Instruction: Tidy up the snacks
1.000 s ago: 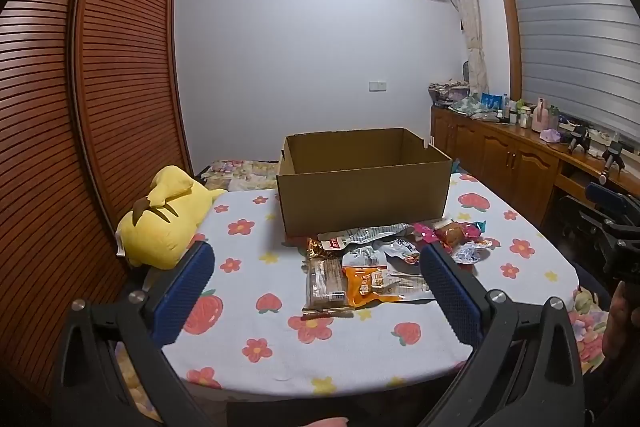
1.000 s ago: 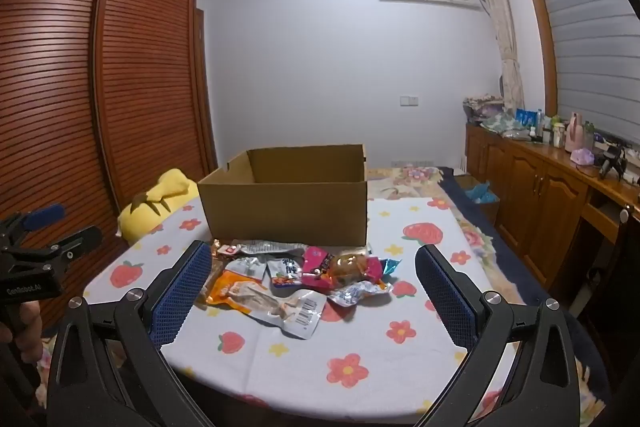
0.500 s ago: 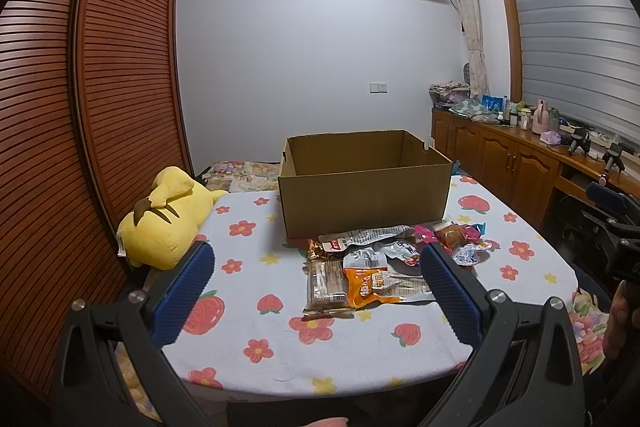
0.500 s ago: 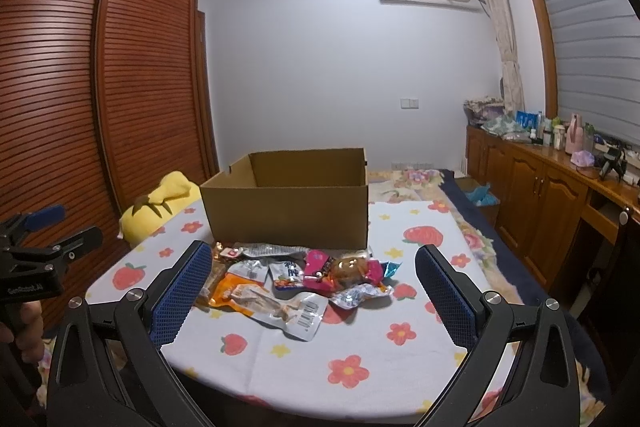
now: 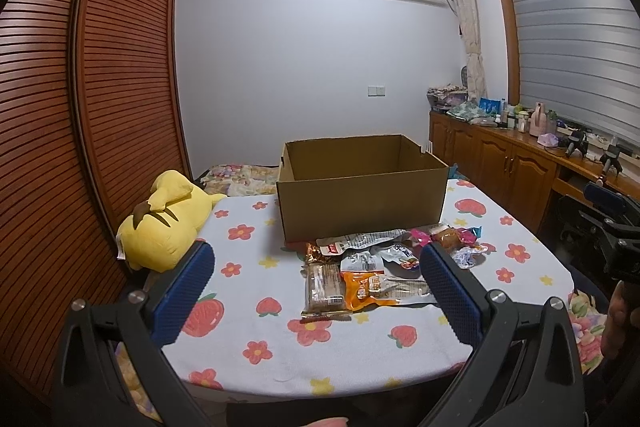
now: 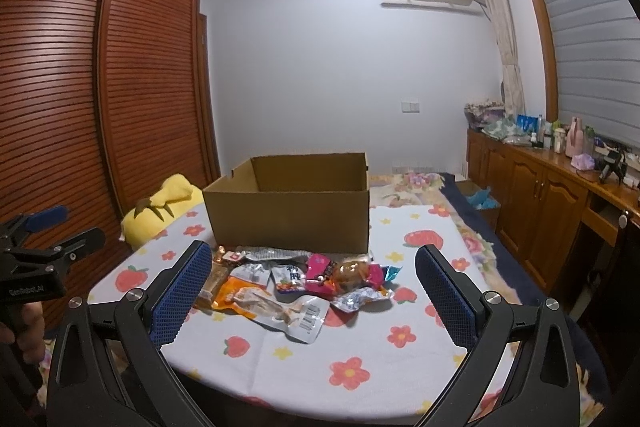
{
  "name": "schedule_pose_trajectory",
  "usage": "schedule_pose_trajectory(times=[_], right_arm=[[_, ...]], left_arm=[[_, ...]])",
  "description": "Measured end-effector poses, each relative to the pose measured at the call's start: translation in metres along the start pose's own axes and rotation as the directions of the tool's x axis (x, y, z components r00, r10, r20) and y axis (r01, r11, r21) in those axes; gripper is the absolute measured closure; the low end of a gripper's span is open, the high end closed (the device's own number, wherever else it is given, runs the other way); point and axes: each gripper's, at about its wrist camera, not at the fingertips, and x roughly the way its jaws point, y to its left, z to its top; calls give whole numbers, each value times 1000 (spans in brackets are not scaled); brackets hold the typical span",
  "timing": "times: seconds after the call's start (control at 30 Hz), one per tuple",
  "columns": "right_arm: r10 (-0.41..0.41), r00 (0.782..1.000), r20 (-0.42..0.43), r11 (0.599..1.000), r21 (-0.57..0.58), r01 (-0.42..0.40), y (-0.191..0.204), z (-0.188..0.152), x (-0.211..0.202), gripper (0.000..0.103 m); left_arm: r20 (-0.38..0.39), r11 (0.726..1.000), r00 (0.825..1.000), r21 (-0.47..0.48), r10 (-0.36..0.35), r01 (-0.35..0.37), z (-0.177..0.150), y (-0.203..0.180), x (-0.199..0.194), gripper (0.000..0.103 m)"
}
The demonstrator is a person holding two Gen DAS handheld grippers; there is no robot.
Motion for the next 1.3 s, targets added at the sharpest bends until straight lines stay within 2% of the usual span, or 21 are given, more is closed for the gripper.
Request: schedule_pose_trajectory(times=[1.3], right_arm=[[5,1000,15,1000,-2,-5,4,-2,-5,0]], left_arm=[[0,1000,1000,-2,-5,5,0,-3,-3,0]])
